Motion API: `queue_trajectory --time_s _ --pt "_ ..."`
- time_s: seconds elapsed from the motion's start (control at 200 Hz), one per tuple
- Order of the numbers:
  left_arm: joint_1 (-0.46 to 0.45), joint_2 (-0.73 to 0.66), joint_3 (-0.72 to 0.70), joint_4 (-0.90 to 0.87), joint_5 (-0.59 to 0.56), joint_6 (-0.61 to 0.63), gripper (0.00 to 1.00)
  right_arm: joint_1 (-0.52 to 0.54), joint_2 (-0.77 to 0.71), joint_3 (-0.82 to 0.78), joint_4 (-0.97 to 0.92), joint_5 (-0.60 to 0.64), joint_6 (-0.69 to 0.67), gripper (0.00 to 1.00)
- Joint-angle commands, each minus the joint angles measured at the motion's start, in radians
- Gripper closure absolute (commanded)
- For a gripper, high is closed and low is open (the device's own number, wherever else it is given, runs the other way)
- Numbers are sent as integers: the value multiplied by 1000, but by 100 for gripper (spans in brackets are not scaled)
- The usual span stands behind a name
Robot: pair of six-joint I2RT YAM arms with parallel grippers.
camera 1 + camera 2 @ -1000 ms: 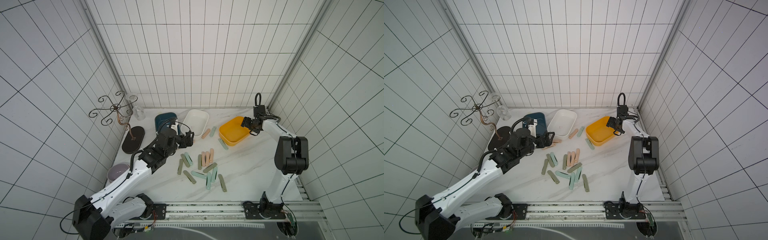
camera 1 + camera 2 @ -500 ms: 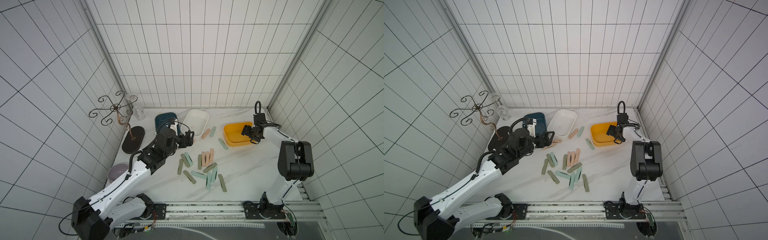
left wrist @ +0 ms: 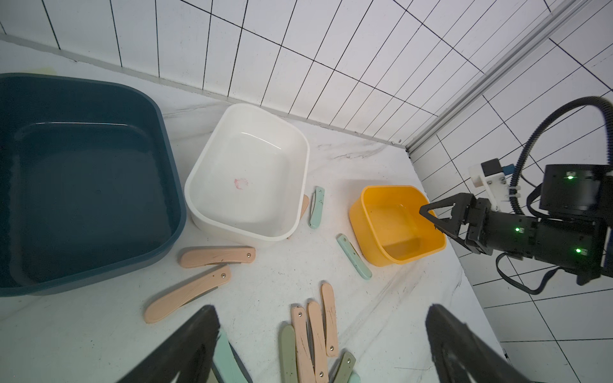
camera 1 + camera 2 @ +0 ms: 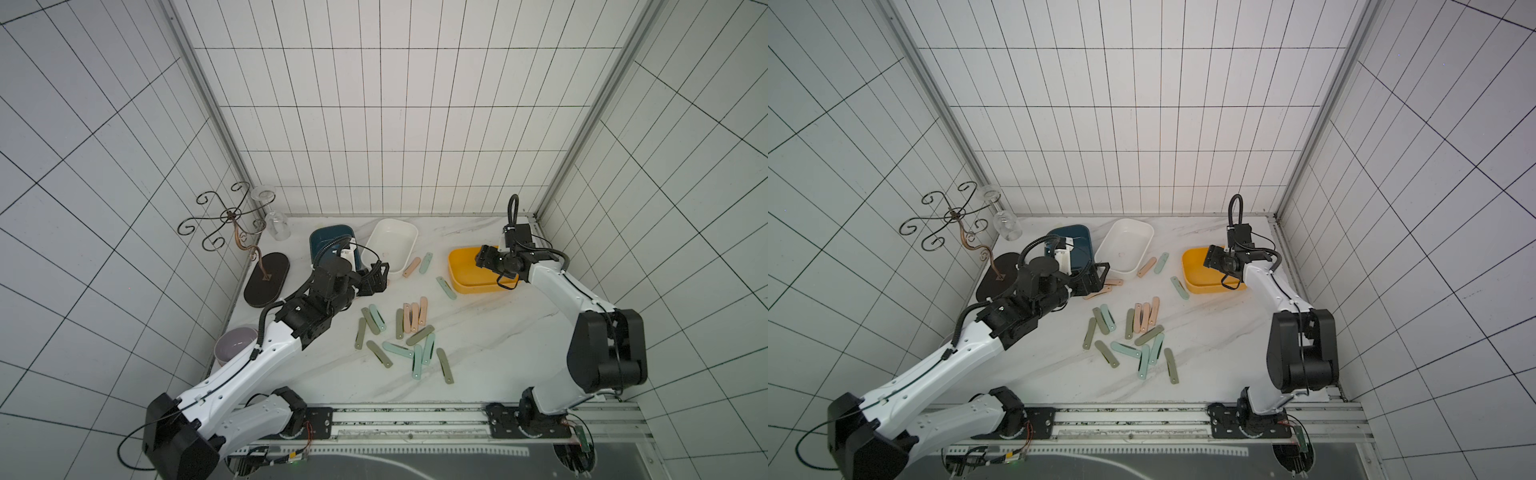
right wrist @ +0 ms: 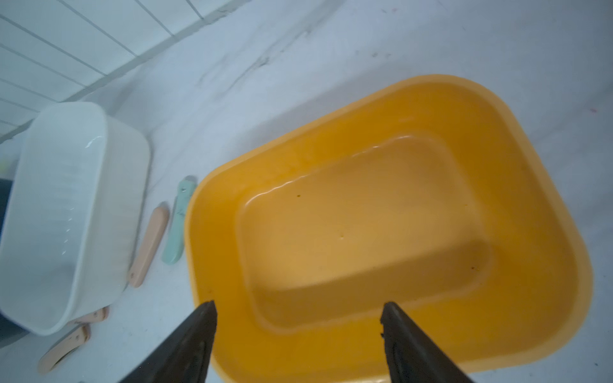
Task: Place the fruit knives into the storage box by color
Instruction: Adjust the storage box at the center of the board, then pick up the fruit knife from the center of the board.
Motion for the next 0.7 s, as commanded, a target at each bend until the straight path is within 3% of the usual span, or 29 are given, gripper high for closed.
queue_trajectory --time_s 0.0,0.225,0.35,0.51,0.695 --pt "-5 -34 0 -8 -15 7 3 112 -89 -77 -53 7 -14 20" --pt "8 -59 -11 -50 -62 51 3 319 -266 -318 -84 65 75 24" --pt "81 -49 -20 -63 5 45 3 424 -334 -416 -101 78 141 27" --pt "179 -31 -28 -64 100 32 3 553 -346 -482 -121 84 207 33" --pt "192 -36 -33 -66 102 47 3 707 -298 -505 -156 130 262 37"
